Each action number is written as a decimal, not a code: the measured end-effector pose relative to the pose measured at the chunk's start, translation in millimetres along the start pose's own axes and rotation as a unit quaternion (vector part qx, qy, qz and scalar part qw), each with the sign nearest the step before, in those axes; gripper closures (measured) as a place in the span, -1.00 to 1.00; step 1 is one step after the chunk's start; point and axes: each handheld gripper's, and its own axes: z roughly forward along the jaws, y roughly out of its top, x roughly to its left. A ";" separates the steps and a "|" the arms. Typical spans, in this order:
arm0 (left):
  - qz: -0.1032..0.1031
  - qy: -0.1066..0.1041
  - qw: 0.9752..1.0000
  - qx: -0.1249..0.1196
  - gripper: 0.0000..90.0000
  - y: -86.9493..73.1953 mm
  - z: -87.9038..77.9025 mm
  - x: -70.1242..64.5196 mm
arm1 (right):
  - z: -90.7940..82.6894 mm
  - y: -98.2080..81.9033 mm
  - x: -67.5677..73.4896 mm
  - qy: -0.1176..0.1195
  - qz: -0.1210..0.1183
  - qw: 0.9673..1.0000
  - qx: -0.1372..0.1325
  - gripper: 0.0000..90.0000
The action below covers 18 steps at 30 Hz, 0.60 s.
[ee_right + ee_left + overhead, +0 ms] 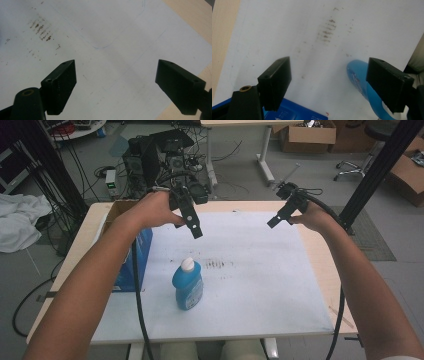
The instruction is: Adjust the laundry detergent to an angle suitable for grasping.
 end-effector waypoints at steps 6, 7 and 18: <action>-0.005 0.006 1.000 -0.001 -0.53 0.2 -1.1 -1.0 | -3.2 -1.2 1.1 -0.002 0.000 1.000 -0.003 -0.62; -0.006 0.006 1.000 -0.001 -0.53 0.6 -2.0 -2.2 | -3.4 -1.6 1.7 -0.003 -0.002 1.000 -0.001 -0.62; -0.007 0.016 1.000 -0.010 -0.53 -4.2 -6.9 -3.5 | -3.6 2.8 6.6 -0.003 -0.009 1.000 -0.001 -0.62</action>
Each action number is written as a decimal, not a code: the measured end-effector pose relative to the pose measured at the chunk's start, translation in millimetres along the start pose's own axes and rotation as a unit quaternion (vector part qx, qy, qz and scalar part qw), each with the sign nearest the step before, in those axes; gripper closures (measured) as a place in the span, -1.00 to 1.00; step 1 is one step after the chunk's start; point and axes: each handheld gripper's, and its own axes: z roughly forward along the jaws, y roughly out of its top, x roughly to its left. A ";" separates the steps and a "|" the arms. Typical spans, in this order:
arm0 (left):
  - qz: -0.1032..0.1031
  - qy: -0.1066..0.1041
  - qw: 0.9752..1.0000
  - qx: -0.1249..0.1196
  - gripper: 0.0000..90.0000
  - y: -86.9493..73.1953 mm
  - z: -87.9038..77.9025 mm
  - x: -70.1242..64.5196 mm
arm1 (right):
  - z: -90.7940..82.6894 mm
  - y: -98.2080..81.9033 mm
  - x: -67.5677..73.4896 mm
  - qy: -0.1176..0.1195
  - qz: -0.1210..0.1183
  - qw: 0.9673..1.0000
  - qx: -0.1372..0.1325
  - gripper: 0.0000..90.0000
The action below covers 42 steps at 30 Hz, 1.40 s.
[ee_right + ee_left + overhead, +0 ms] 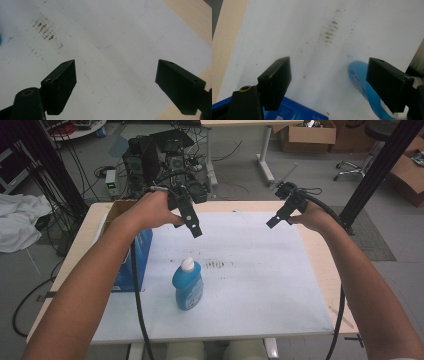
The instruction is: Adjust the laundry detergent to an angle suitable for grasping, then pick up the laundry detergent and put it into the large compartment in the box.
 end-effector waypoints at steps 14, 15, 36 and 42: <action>-0.013 -0.002 1.000 0.005 -0.52 0.5 -1.0 0.1 | -1.4 -0.8 0.4 -0.001 -0.005 1.000 0.001 -0.62; -0.013 -0.002 1.000 0.005 -0.52 0.5 -1.0 0.1 | -1.4 -0.8 0.4 -0.001 -0.005 1.000 0.001 -0.62; -0.157 0.005 0.988 -0.005 -0.51 -3.2 -26.0 -11.9 | -4.4 -7.8 2.3 0.000 -0.015 1.000 0.002 -0.63; -0.201 0.004 0.980 0.006 -0.51 -2.4 -32.6 -28.4 | -4.2 -9.8 3.4 0.000 -0.015 1.000 0.000 -0.63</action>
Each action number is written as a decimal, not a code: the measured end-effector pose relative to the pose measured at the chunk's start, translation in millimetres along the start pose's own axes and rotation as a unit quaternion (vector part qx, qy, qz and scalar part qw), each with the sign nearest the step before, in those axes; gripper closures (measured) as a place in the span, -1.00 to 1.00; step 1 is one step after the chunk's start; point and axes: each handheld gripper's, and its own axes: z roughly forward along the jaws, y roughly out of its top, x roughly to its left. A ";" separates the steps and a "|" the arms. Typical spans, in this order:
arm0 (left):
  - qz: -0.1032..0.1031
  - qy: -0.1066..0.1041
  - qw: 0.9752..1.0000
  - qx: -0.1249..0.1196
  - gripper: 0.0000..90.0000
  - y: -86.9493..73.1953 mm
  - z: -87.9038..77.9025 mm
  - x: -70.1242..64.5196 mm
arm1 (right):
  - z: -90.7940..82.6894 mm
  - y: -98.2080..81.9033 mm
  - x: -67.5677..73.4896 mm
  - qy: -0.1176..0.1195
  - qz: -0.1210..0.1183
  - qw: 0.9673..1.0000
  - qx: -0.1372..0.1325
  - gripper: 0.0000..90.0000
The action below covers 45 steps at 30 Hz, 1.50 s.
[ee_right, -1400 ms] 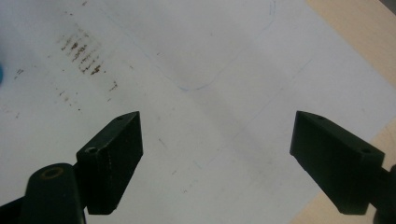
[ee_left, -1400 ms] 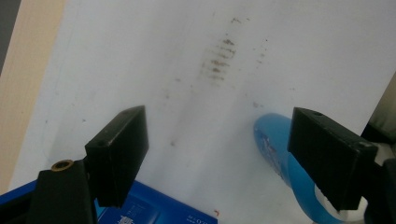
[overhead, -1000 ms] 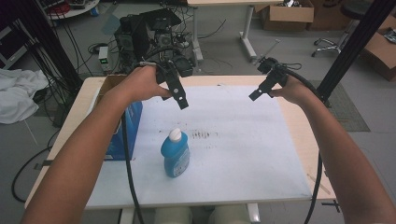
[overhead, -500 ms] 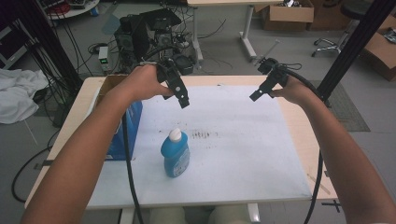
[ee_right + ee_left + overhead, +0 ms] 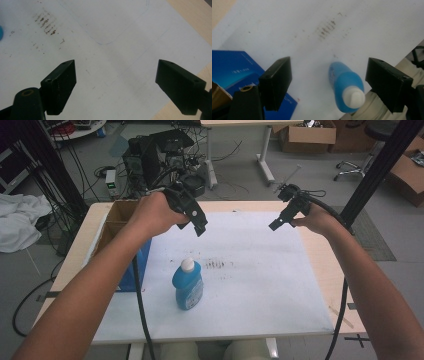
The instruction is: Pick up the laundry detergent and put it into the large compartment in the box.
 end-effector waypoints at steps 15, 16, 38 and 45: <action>-0.055 0.004 0.998 0.004 -0.52 -8.9 -2.7 -12.7 | -4.6 -3.6 4.8 0.004 0.001 1.000 -0.009 -0.63; -0.060 0.002 0.998 0.008 -0.52 -10.7 -3.4 -13.3 | -5.1 -3.6 5.2 0.004 0.000 1.000 -0.009 -0.63; -0.090 -0.012 0.996 0.014 -0.53 -32.4 7.2 -29.0 | -5.0 -2.6 9.1 0.004 -0.009 1.000 -0.008 -0.63; -0.093 -0.011 0.995 0.015 -0.54 -38.7 13.5 -33.1 | -4.4 -2.4 10.7 0.005 -0.010 1.000 -0.008 -0.63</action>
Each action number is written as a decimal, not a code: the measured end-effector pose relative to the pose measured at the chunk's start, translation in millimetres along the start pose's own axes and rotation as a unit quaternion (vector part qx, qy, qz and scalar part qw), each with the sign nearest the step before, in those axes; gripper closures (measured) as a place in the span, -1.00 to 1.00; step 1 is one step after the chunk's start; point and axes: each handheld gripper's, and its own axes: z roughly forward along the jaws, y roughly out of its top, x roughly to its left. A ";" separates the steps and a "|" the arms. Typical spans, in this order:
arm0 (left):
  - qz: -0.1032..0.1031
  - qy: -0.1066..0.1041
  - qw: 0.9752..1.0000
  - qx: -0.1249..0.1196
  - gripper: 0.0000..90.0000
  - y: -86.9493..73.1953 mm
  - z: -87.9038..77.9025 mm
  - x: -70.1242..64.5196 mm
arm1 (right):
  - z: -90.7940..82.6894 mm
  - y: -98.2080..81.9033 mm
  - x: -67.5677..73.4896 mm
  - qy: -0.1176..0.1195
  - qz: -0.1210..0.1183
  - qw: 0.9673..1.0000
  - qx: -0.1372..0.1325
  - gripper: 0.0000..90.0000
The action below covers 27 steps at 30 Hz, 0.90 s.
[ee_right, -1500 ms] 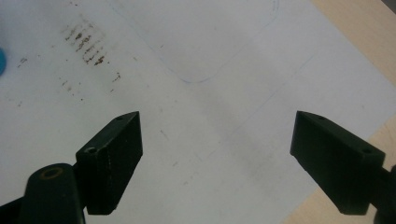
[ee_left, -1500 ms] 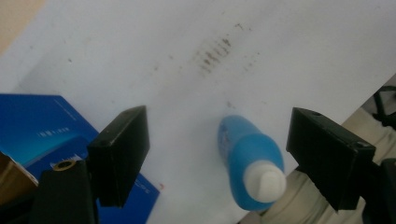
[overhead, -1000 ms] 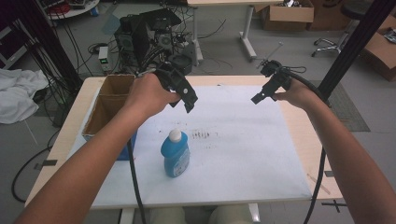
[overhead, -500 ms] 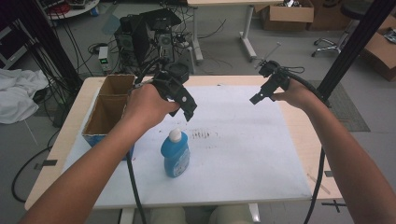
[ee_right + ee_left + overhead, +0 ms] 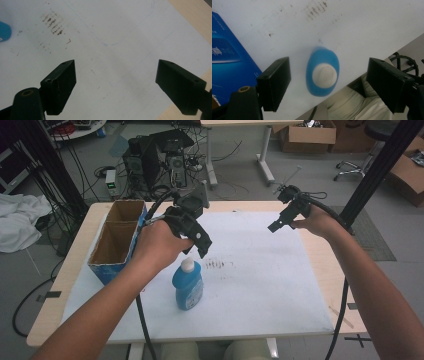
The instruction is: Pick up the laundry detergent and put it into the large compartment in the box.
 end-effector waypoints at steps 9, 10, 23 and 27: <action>-0.013 0.002 1.000 -0.002 -0.55 -11.9 13.6 0.5 | 2.0 0.3 0.6 0.000 -0.002 1.000 0.001 -0.63; -0.016 0.001 1.000 0.001 -0.55 -13.0 15.7 0.9 | 2.2 0.2 0.7 0.000 -0.002 1.000 0.001 -0.63; -0.017 0.004 1.000 0.008 -0.54 -18.6 28.3 1.8 | 4.4 1.1 1.4 0.000 -0.004 1.000 0.002 -0.63; -0.011 0.005 1.000 0.016 -0.54 -19.5 37.5 1.6 | 6.1 1.5 2.2 0.002 -0.006 1.000 0.003 -0.63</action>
